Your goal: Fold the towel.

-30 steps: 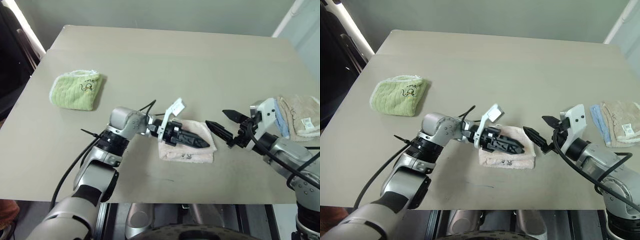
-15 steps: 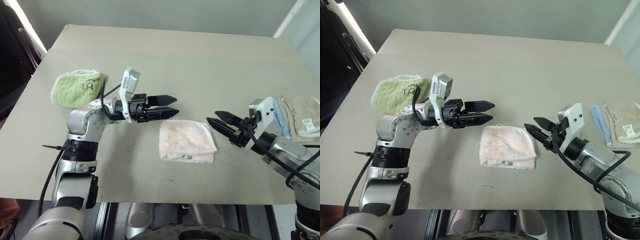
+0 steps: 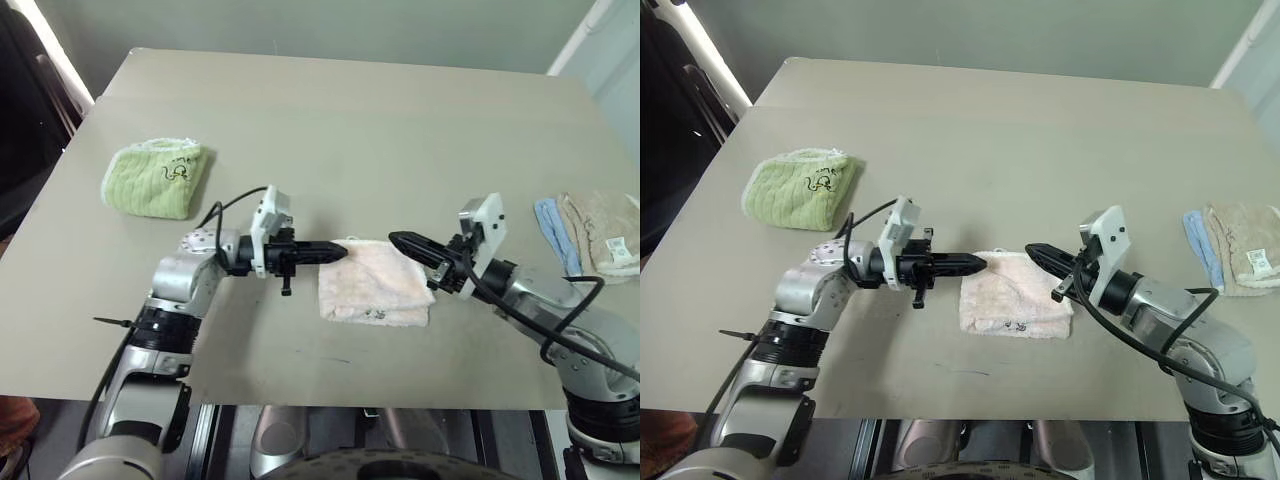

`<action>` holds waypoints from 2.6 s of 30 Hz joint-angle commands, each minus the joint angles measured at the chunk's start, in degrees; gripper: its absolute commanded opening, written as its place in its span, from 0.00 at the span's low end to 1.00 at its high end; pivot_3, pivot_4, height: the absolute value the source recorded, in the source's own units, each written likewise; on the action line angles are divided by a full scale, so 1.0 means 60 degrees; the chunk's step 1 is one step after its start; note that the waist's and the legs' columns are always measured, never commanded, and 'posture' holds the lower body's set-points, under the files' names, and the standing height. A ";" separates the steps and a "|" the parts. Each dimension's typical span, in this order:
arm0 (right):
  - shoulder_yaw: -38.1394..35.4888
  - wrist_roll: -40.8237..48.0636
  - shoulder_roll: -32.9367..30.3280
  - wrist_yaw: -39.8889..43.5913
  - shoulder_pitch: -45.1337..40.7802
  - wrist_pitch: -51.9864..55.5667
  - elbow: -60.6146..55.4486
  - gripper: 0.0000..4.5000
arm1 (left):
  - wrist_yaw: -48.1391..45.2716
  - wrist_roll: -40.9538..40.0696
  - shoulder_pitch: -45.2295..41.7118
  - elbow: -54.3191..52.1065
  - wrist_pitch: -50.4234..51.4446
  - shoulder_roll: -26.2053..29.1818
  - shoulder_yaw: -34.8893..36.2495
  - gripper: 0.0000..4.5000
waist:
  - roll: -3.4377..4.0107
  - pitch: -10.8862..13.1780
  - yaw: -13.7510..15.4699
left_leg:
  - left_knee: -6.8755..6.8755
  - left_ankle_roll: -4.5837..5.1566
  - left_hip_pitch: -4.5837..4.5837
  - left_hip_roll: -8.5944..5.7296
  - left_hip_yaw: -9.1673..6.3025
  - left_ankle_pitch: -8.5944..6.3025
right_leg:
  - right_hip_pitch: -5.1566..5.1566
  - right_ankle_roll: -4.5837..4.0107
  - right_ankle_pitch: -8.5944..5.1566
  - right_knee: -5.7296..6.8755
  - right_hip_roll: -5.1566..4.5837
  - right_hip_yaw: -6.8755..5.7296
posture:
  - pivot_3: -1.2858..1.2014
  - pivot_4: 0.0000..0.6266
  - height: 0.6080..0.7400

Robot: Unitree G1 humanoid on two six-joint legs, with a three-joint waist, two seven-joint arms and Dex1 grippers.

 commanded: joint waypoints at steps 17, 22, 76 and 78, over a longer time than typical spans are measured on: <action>0.0875 -0.1855 0.0866 0.0113 0.1821 -0.1297 0.1026 0.00 | -0.1269 0.1327 0.0323 0.1796 -0.2602 -0.1315 -0.1489 0.01 | 0.0009 -0.0002 -0.0015 | 0.0007 0.0012 -0.0004 0.0002 0.0001 -0.0015 | 0.0001 0.0082 0.0049 -0.0005 -0.0004 -0.0002 | 0.52 0.24 0.68; 0.0711 -0.2292 0.1012 -0.0005 0.2061 -0.1756 0.1476 0.00 | -0.1187 0.1384 0.0375 0.2294 -0.2605 -0.1424 -0.1421 0.01 | 0.0030 -0.0019 -0.0020 | 0.0009 0.0015 0.0038 0.0001 0.0002 -0.0016 | 0.0047 0.0003 0.0001 -0.0009 -0.0005 -0.0001 | 0.52 0.24 0.68; -0.1373 0.0841 -0.1391 0.1185 0.0814 0.0833 0.0383 0.99 | 0.6333 -0.7563 0.0125 -0.0231 1.1259 0.2247 0.2771 1.00 | 0.0025 -0.0001 -0.0068 | -0.0056 -0.0056 0.0100 0.0008 0.0030 -0.0004 | 0.0050 -0.0052 -0.0033 0.0003 -0.0005 -0.0003 | 0.52 0.24 0.68; -0.1363 0.0808 -0.1379 0.1163 0.0871 0.0807 0.0360 0.99 | 0.6402 -0.7880 0.0073 -0.0074 1.1259 0.2611 0.2565 1.00 | 0.0025 -0.0001 -0.0069 | -0.0056 -0.0056 0.0100 0.0007 0.0030 -0.0003 | 0.0050 -0.0053 -0.0032 0.0004 -0.0005 -0.0002 | 0.52 0.24 0.68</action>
